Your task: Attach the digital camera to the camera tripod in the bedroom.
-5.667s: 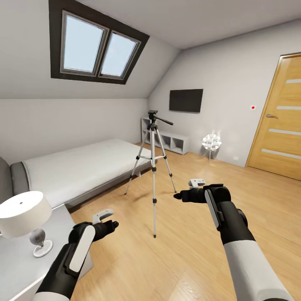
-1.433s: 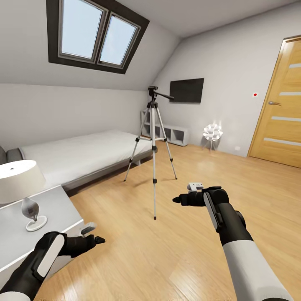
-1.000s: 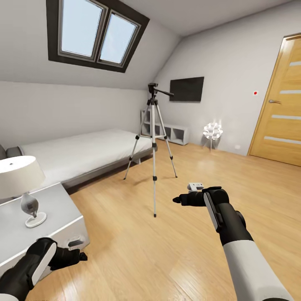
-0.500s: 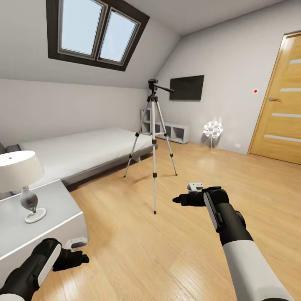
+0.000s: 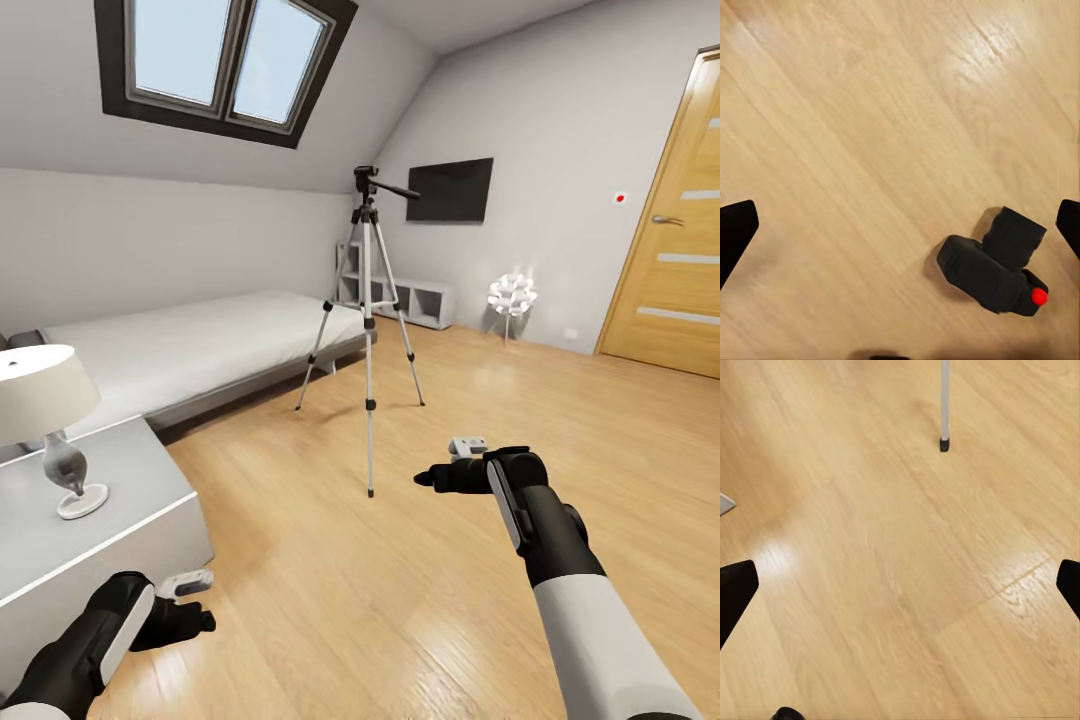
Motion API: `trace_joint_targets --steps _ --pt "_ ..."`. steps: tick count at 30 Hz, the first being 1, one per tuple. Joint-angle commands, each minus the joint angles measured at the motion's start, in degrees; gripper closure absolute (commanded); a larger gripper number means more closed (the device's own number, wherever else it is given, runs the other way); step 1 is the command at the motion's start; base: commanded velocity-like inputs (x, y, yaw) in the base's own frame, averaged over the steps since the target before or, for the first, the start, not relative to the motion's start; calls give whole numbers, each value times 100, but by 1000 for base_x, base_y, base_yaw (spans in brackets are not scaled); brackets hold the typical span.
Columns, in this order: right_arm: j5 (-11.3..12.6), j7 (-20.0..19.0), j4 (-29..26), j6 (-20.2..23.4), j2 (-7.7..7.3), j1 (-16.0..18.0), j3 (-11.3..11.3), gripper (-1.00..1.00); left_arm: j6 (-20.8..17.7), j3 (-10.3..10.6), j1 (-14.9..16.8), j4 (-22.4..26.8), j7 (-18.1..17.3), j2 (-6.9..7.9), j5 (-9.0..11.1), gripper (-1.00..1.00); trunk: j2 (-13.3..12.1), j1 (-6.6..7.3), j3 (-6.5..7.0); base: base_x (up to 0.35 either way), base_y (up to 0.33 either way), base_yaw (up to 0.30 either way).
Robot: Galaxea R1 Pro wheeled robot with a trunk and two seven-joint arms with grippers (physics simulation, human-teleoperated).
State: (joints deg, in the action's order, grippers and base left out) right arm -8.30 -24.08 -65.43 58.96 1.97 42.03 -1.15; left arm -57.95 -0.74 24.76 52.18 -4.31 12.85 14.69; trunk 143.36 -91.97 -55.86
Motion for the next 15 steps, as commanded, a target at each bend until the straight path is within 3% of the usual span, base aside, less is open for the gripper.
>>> trace_joint_targets --steps 1,15 --pt "-57 -53 -5 19 5 5 -13 -100 -12 -9 3 4 -45 -2 -35 -100 4 -1 -29 0 0 0" --pt "-64 -48 -5 19 5 2 -9 -100 87 -14 3 -6 -43 -44 -37 -100 23 -37 -339 0 0 0"
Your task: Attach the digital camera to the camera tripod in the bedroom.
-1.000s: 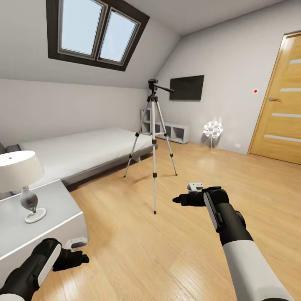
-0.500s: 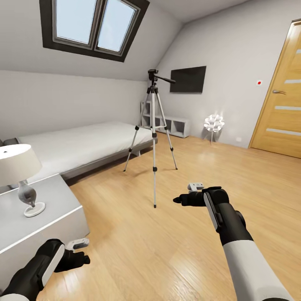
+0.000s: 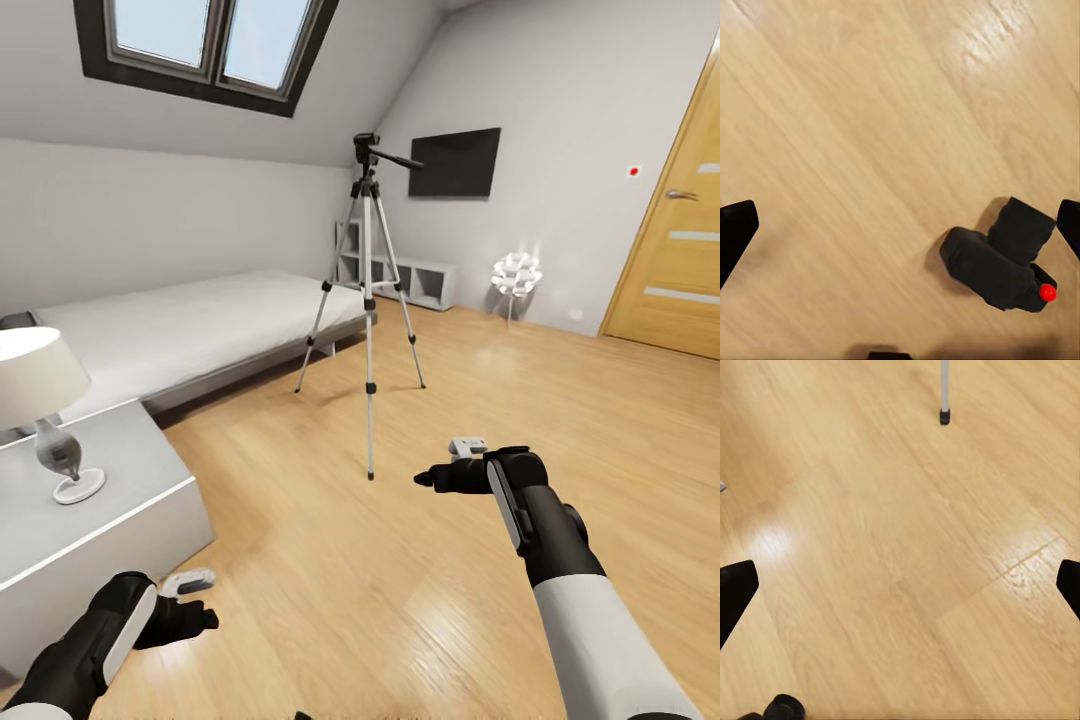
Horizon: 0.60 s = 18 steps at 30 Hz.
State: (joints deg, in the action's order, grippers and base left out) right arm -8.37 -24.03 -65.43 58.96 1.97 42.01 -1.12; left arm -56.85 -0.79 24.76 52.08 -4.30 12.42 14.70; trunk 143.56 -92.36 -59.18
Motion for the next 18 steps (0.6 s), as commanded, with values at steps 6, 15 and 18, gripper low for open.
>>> trace_joint_targets --steps 6,15,18 --pt "-59 -51 -5 19 5 6 -11 -100 96 -4 3 -86 -40 -93 -51 -100 11 -14 -139 0 0 0" --pt "-59 -58 -5 19 5 4 -19 -100 215 7 3 -297 -36 -117 -68 -100 23 -37 -339 0 0 0" --pt "-59 -58 -7 19 5 6 -13 -100 218 22 3 -320 -36 -117 -77 -100 27 -45 -405 0 0 0"
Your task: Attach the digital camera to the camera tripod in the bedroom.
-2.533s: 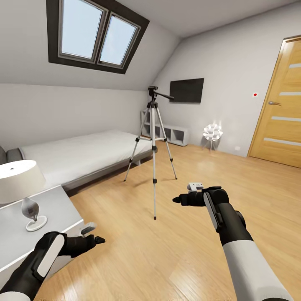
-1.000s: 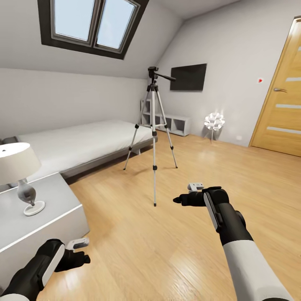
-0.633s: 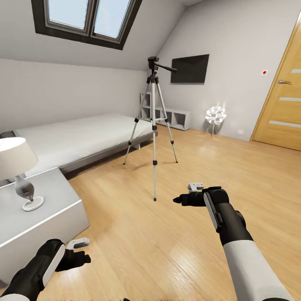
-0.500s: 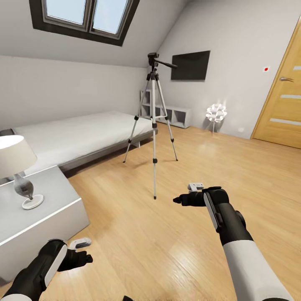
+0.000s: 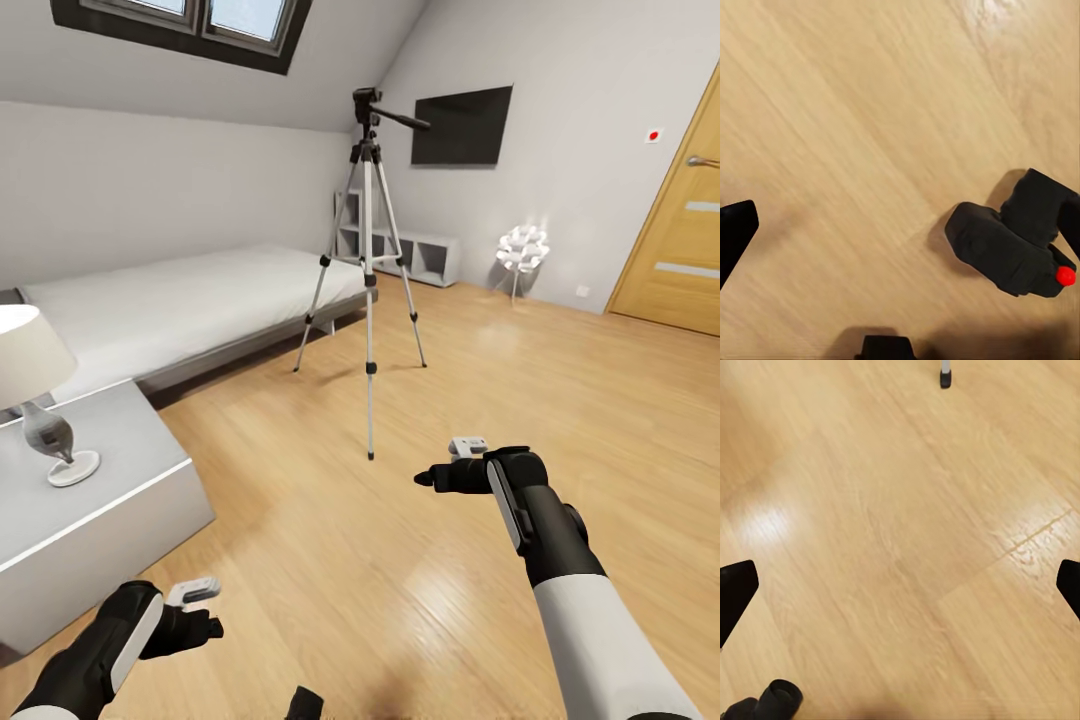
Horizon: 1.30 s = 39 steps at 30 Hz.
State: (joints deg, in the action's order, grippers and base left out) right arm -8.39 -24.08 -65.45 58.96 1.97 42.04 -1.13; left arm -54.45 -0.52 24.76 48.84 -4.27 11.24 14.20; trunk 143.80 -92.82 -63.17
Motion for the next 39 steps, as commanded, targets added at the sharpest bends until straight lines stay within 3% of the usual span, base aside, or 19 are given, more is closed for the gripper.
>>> trace_joint_targets --steps 1,39 --pt "-57 -53 -6 19 5 4 -12 -100 -23 -5 2 2 -39 1 -28 -100 4 -1 -28 0 0 0" --pt "-4 -95 -205 90 -7 4 -18 -100 -13 -27 2 -9 -39 17 -31 -100 55 -99 -870 0 0 0"
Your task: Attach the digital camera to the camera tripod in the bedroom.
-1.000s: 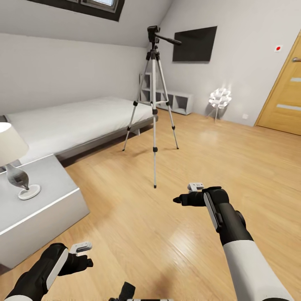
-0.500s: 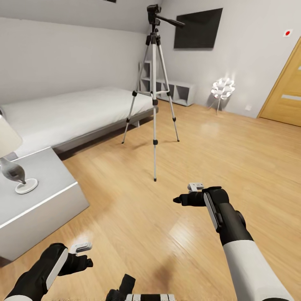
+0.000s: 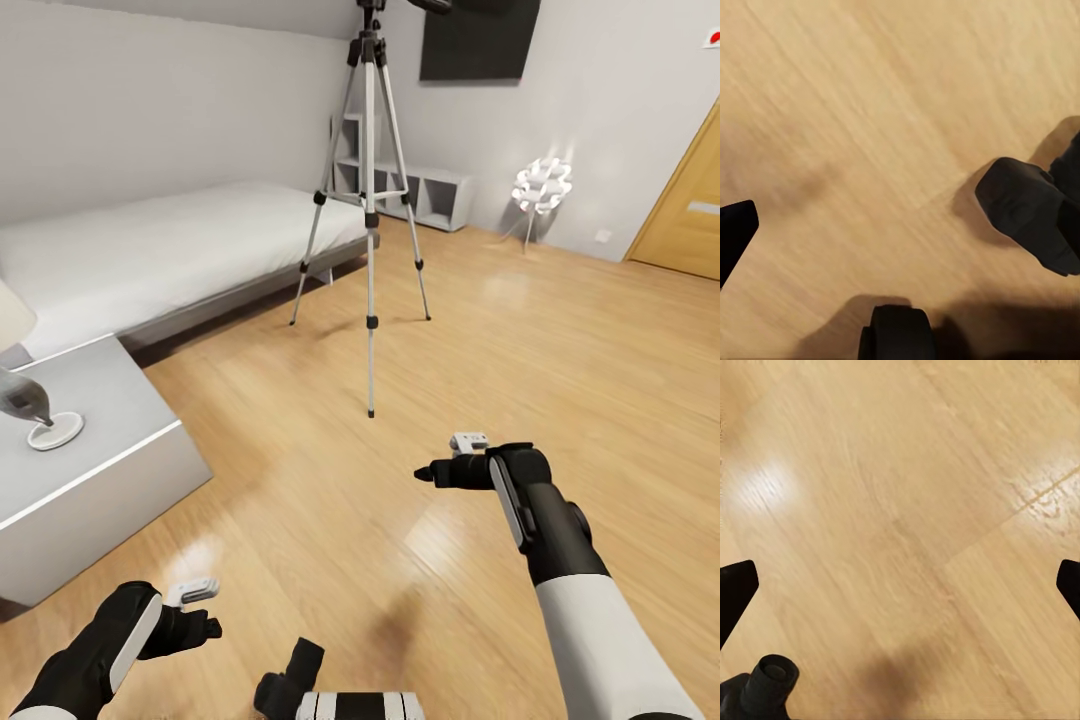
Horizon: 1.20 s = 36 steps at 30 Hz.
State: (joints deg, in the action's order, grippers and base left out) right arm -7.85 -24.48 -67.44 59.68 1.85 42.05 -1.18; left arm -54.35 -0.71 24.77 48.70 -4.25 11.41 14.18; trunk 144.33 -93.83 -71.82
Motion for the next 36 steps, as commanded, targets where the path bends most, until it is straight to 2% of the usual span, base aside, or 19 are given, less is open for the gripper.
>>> trace_joint_targets --steps 1,5,10,36 --pt "-55 -67 -48 24 2 3 -13 -100 -23 -8 2 5 -41 0 -30 -100 4 -1 -27 0 0 0" --pt "-34 -164 -288 32 -181 1 -3 -100 -23 -9 2 7 -41 3 -30 -100 9 -11 -116 0 0 0" --pt "-31 -360 -361 32 -316 1 3 -100 -23 -14 2 8 7 9 -30 -100 16 -24 -227 0 0 0" --pt "-32 -452 -367 32 -343 -1 4 -100 -23 -17 2 16 126 9 -21 -100 50 -91 -803 0 0 0"
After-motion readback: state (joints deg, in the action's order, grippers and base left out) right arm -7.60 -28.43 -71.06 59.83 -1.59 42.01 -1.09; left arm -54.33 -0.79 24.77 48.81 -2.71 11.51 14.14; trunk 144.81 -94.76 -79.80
